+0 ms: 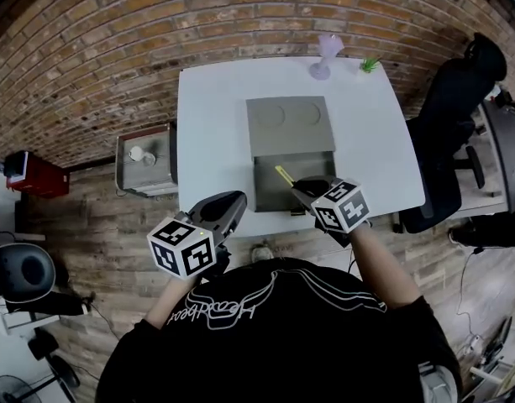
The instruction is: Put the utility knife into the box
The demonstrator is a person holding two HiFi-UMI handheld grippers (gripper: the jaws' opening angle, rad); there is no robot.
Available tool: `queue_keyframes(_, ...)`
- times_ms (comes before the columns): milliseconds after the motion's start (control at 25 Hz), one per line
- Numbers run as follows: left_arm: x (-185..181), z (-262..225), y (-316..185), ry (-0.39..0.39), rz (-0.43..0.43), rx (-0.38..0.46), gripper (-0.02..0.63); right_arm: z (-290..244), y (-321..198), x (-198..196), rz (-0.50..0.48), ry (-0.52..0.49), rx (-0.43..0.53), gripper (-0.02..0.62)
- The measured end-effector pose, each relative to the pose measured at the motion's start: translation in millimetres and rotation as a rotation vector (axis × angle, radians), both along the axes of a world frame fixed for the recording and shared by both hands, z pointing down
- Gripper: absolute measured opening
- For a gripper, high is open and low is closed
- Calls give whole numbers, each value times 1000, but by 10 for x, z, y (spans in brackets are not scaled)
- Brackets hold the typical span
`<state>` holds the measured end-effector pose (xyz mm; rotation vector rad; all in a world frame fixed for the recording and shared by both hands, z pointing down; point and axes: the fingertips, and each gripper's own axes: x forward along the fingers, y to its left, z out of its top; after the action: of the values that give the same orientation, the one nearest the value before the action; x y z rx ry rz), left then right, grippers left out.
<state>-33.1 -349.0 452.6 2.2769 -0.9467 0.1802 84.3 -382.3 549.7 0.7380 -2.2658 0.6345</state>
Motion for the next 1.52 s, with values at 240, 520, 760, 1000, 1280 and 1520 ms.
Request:
queue_keyframes(240, -25, 126, -144, -5, -11, -24, 41, 358, -176, 32, -65, 145, -23, 69)
queue_keyframes(520, 18, 138, -263, -14, -17, -24, 41, 687, -267, 50, -116, 276, -78, 69)
queue_keyframes(760, 8, 69, -346, -10, -13, -3, 41, 780, -300, 43, -163, 348, -79, 69)
queue_keyframes(1000, -50, 112, -408, -7, -23, -6, 41, 773, -329, 41, -200, 364, -59, 71)
queue_keyframes(1280, -106, 112, -433, -1, -8, -4, 41, 747, -277, -22, -194, 319, -94, 189)
queue_keyframes(1520, -88, -51, -430, -13, 56, 29, 41, 523, -309, 79, -53, 264, -41, 238)
